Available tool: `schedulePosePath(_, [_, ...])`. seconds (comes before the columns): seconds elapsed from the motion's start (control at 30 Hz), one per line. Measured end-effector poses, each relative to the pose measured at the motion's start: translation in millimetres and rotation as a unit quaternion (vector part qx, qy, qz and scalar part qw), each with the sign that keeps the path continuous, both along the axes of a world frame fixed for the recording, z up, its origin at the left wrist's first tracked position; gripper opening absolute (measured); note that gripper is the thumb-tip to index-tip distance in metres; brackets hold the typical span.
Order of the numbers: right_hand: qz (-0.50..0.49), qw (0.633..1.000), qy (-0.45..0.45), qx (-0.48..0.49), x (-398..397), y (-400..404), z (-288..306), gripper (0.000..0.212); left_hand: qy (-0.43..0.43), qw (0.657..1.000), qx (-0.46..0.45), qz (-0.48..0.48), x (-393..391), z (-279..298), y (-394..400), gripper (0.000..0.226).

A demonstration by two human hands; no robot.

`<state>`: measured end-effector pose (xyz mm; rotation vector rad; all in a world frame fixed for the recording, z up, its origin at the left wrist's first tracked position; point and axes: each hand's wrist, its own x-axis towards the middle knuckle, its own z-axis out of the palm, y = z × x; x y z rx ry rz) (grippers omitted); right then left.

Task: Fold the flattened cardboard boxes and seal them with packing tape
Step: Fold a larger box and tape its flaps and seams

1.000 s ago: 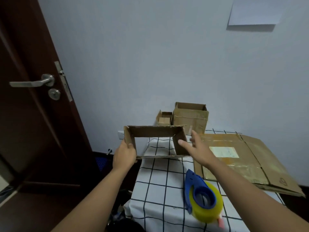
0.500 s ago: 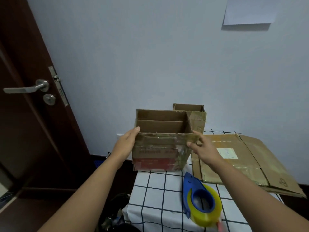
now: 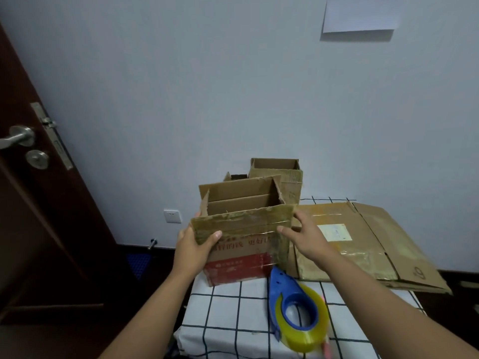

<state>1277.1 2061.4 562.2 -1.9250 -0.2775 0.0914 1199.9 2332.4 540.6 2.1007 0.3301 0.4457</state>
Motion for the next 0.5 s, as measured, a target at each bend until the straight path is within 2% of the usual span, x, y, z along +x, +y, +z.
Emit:
schedulePosePath(0.07, [0.016, 1.000, 0.013, 0.021, 4.5, 4.7, 5.0, 0.050, -0.008, 1.000, -0.004, 0.011, 4.1, 0.4, 1.3, 0.079])
schedulePosePath(0.27, [0.026, 0.999, 0.002, 0.026, 21.8, 8.0, 15.7, 0.047, -0.030, 0.999, 0.002, 0.044, 9.8, 11.0, -3.3, 0.066])
schedulePosePath(0.37, [0.019, 1.000, -0.007, 0.017, 21.2, 8.0, 11.8, 0.042, -0.021, 0.999, 0.000, 0.039, 12.0, 4.6, -8.2, 0.049])
schedulePosePath(0.5, [0.015, 0.999, -0.017, 0.031, 21.0, 8.5, 6.6, 0.037, -0.017, 0.999, 0.010, 0.041, 18.2, -1.1, -8.5, 0.063])
